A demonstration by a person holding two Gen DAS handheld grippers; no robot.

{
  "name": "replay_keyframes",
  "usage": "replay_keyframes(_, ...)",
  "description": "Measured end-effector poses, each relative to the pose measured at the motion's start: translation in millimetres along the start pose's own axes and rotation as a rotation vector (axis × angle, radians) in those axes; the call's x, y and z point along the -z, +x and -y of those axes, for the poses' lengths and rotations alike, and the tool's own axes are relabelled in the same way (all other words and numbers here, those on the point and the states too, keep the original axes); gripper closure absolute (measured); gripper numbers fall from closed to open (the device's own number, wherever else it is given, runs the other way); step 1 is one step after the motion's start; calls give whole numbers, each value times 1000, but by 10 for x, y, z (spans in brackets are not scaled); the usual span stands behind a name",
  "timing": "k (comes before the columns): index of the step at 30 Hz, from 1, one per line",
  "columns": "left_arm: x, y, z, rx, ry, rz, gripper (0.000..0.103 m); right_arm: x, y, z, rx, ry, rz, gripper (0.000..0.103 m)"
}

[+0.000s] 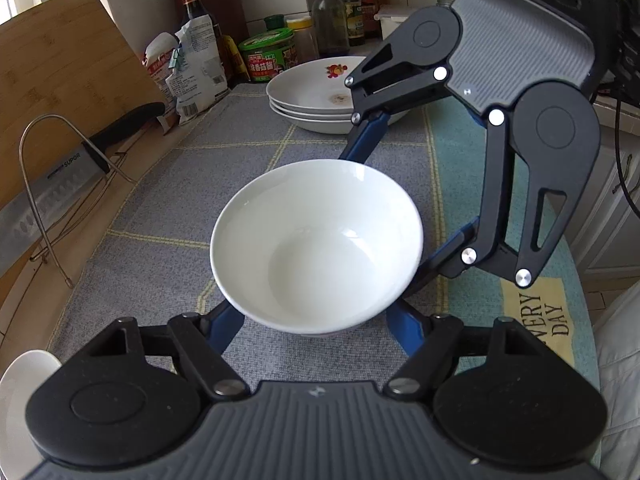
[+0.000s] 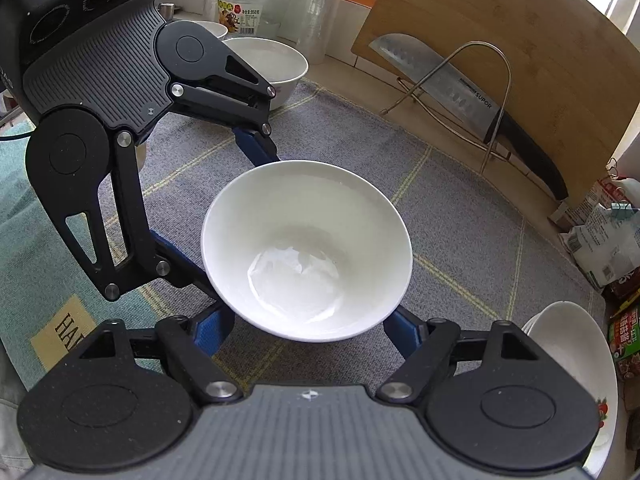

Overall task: Organize plates and bowls
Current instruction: 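Lower the large white bowl onto the towel and open both tools, then grip the pink-flowered bowl rim with the right tool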

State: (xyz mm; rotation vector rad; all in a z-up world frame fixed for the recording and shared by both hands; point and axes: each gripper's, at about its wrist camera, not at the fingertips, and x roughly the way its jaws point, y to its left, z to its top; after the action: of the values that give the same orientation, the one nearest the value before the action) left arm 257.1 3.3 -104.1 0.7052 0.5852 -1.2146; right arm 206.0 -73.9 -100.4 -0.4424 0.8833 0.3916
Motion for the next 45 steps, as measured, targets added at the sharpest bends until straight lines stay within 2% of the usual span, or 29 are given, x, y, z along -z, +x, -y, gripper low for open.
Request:
replay_keyframes(3, -13, 7, -31, 8, -25, 1, 25, -4, 6, 48, 1, 13, 6, 14)
replay_keyframes(5, -13, 3, -37, 9, -33, 6, 23, -19, -4, 46, 8, 15, 18, 3)
replay_keyframes(10, 21, -115, -58, -2, -91, 14, 13, -48, -56, 83, 8, 50, 41, 1)
replay_keyframes(14, 130, -390, -43, -57, -177, 43, 9, -81, -191, 77, 3, 77, 71, 0)
replay_keyframes(20, 348, -849, -145, -229, -350, 72, 7, -243, -318, 29, 4, 123, 159, 0)
replay_keyframes(27, 623, -1099, -390, -431, -543, 22, 6, -601, -201, -101, -13, 102, 216, 0)
replay_keyframes(31, 693, -1129, -441, -522, -572, 5, 6, -828, -28, -129, -39, 71, 207, 0)
replay_keyframes(34, 717, -1108, -463, -562, -569, -9, 6, -986, 128, -108, -43, 73, 178, 0)
replay_keyframes(41, 724, -971, -535, -585, -547, -44, 6, -1346, 456, 81, -90, 156, 145, 0)
replay_keyframes(45, 724, -883, -578, -576, -552, -50, 6, -1536, 603, 116, -121, 152, 151, 1)
